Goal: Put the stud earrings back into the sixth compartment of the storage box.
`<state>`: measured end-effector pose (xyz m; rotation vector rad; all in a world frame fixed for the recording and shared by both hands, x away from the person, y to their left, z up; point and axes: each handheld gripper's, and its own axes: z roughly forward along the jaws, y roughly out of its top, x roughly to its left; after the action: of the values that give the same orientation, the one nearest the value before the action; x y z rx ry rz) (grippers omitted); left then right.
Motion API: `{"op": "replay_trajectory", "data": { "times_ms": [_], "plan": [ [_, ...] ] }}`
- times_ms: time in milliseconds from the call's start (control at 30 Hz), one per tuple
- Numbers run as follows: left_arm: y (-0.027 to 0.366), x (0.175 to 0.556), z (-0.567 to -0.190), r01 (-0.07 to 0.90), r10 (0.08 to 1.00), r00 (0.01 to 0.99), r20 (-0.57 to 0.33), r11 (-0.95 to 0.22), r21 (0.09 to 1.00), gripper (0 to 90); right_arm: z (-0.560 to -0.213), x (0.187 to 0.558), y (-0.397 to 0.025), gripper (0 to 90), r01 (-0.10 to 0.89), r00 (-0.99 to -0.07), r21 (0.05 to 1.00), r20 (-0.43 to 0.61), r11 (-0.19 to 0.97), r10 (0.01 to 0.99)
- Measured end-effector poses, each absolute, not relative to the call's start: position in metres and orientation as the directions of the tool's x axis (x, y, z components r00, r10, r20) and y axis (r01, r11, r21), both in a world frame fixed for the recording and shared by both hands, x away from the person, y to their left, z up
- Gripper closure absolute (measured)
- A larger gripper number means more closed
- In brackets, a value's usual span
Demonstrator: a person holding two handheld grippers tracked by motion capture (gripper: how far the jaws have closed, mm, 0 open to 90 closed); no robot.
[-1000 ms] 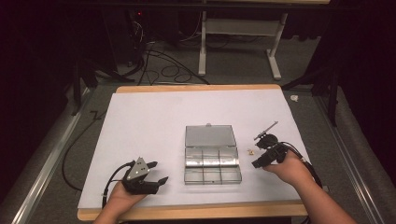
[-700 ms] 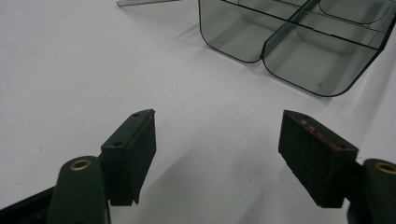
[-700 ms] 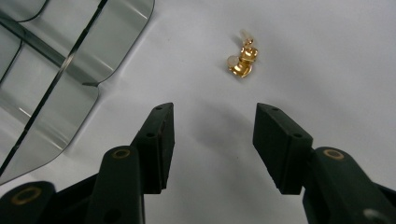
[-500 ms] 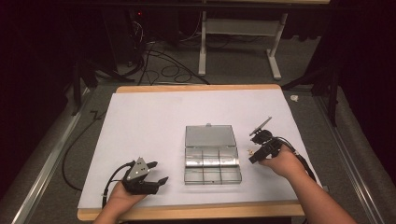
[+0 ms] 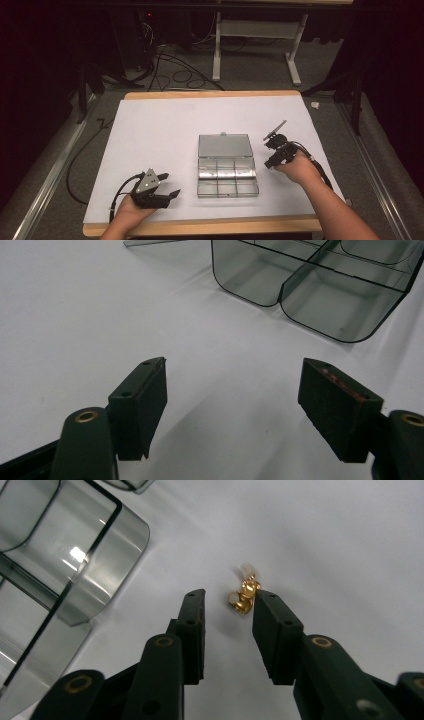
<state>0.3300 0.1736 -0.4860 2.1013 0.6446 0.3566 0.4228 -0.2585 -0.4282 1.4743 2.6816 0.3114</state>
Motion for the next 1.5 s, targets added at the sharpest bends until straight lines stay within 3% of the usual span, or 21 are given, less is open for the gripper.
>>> {"op": "replay_trajectory", "data": {
  "times_ms": [467, 600, 1500],
  "plan": [
    [0.174, 0.33, -0.486, 0.31, 0.562, 0.827, 0.015, -0.478, 0.822, 28.6, -0.433, 0.431, -0.252, 79.2, 0.842, -0.523, 0.16, 0.007, 0.515, 0.852],
    [0.174, 0.33, -0.486, 0.311, 0.563, 0.826, 0.015, -0.478, 0.822, 28.6, -0.433, 0.429, -0.251, 86.3, 0.823, -0.552, 0.16, -0.001, 0.545, 0.834],
    [0.173, 0.33, -0.486, 0.311, 0.565, 0.825, 0.018, -0.48, 0.821, 28.6, -0.416, 0.385, -0.259, 86.1, 0.806, -0.583, 0.178, 0.078, 0.564, 0.809]
  ]
}}
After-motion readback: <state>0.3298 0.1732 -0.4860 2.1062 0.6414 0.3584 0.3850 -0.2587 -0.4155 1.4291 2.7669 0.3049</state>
